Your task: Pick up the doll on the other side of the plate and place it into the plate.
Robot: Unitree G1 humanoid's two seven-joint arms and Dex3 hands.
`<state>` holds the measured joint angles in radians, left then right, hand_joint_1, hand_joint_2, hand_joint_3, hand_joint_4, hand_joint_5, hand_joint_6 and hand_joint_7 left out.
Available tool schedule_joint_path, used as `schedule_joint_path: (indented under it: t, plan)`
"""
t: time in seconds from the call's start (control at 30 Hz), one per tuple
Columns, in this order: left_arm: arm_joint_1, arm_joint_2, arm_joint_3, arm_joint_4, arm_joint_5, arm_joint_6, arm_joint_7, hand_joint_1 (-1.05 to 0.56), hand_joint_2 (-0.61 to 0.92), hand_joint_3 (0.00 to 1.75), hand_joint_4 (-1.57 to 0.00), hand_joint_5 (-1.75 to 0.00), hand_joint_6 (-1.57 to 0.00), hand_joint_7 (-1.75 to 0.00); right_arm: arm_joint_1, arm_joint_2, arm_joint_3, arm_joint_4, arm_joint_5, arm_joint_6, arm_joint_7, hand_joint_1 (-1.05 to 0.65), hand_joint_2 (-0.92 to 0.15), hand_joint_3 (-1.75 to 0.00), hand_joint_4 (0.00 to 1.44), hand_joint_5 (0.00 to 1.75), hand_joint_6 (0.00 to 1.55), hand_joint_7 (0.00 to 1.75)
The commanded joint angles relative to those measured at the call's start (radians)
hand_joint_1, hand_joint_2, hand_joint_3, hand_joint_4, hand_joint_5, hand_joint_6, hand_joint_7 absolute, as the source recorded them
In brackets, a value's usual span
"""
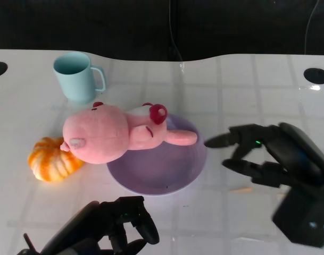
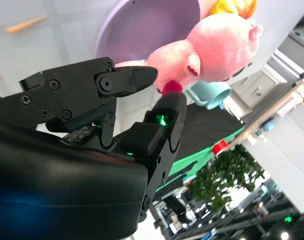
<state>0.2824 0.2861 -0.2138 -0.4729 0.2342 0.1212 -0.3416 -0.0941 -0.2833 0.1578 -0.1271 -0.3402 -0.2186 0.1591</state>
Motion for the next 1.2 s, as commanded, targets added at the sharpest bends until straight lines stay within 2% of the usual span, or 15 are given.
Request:
schedule_joint_path:
  t: [0.03, 0.1, 0.2, 0.27, 0.33, 0.47, 0.63, 0.8, 1.03, 1.2]
  plan:
    - [-0.010, 0.003, 0.006, -0.012, 0.002, 0.016, 0.011, -0.17, 0.82, 0.66, -0.58, -1.70, -0.60, -1.31, 0.065, -0.037, -0.044, -0.047, 0.036, -0.027, 0.012, 0.06, -0.46, -1.12, 0.93, 1.21, 1.10, 0.49]
    - [-0.011, 0.004, 0.010, -0.008, -0.002, 0.010, 0.011, -0.17, 0.82, 0.66, -0.58, -1.69, -0.61, -1.31, 0.104, -0.053, -0.061, -0.073, 0.056, -0.027, 0.032, 0.08, -0.39, -1.25, 0.98, 1.25, 1.11, 0.55]
    - [-0.011, 0.009, 0.018, -0.006, -0.010, 0.003, 0.007, -0.17, 0.81, 0.66, -0.59, -1.67, -0.60, -1.32, 0.156, -0.069, -0.077, -0.120, 0.071, 0.001, 0.061, 0.04, -0.36, -1.26, 0.99, 1.40, 1.08, 0.65]
    - [-0.009, 0.014, 0.025, -0.006, -0.016, -0.004, 0.002, -0.17, 0.82, 0.66, -0.59, -1.66, -0.59, -1.32, 0.194, -0.076, -0.088, -0.156, 0.074, 0.014, 0.073, 0.05, -0.31, -1.34, 0.94, 1.63, 1.01, 0.86]
    - [-0.006, 0.019, 0.033, -0.008, -0.024, -0.007, -0.001, -0.16, 0.82, 0.66, -0.60, -1.66, -0.59, -1.32, 0.233, -0.080, -0.096, -0.192, 0.072, 0.028, 0.079, 0.06, -0.31, -1.36, 0.93, 1.71, 0.97, 0.97]
    - [0.000, 0.027, 0.052, 0.001, -0.048, -0.031, -0.007, -0.15, 0.83, 0.65, -0.61, -1.68, -0.58, -1.32, 0.277, -0.073, -0.093, -0.210, 0.064, 0.028, 0.073, 0.07, -0.33, -1.39, 0.88, 1.74, 0.90, 1.16]
    - [0.007, 0.042, 0.069, -0.003, -0.064, -0.026, -0.011, -0.15, 0.83, 0.64, -0.59, -1.69, -0.59, -1.31, 0.288, -0.067, -0.072, -0.177, 0.031, 0.008, 0.055, 0.06, -0.28, -1.48, 0.90, 1.73, 0.88, 1.37]
    - [0.013, 0.056, 0.082, 0.005, -0.073, -0.050, -0.011, -0.13, 0.82, 0.66, -0.59, -1.69, -0.60, -1.32, 0.284, -0.061, -0.045, -0.156, -0.024, 0.024, 0.044, 0.01, -0.26, -1.47, 0.90, 1.73, 0.85, 1.42]
    - [0.019, 0.067, 0.093, 0.015, -0.083, -0.065, -0.010, -0.13, 0.82, 0.65, -0.59, -1.68, -0.60, -1.31, 0.272, -0.058, -0.020, -0.130, -0.064, 0.024, 0.028, 0.02, -0.27, -1.39, 0.91, 1.69, 0.85, 1.35]
    - [0.019, 0.073, 0.099, 0.022, -0.087, -0.078, -0.008, -0.12, 0.82, 0.64, -0.58, -1.67, -0.61, -1.29, 0.264, -0.060, -0.009, -0.134, -0.080, 0.052, 0.041, 0.01, -0.29, -1.38, 0.89, 1.73, 0.85, 1.34]
